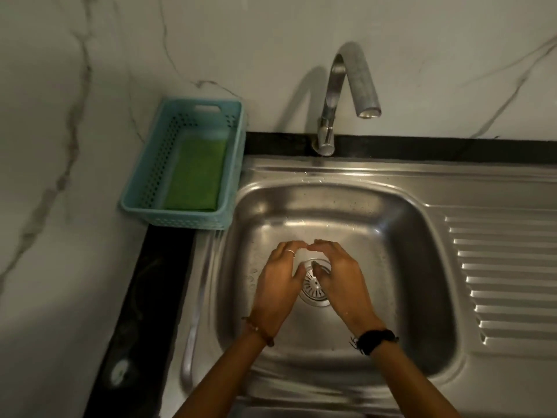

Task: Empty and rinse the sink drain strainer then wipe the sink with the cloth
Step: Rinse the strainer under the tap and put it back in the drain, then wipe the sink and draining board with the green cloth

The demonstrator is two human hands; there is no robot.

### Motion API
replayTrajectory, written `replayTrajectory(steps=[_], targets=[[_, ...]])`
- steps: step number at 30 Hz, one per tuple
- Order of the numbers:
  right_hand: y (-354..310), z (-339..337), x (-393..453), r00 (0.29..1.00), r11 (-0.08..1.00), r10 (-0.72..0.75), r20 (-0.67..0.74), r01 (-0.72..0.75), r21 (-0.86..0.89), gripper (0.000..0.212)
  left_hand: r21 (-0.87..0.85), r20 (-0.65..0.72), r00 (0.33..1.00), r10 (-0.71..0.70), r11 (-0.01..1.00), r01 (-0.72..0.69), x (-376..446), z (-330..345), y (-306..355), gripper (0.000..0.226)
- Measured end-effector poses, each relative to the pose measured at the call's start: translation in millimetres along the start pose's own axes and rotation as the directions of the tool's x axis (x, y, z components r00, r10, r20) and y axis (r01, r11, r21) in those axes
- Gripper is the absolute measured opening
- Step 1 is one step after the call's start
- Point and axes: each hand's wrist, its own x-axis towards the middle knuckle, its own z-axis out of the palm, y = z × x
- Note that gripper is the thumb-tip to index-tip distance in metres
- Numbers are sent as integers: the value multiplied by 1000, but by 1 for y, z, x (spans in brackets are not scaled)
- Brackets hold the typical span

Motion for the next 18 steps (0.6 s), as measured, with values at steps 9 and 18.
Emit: replayTrajectory(steps=[9, 18], targets=[[-177, -15, 80, 936, 878, -306, -173, 348, 327, 14, 268, -463, 869, 171, 962, -47, 45, -151, -7, 26], [-203, 83, 172, 953, 968, 97, 288, -24, -248, 33, 397, -382, 914, -135, 869, 294, 75, -172, -68, 24]])
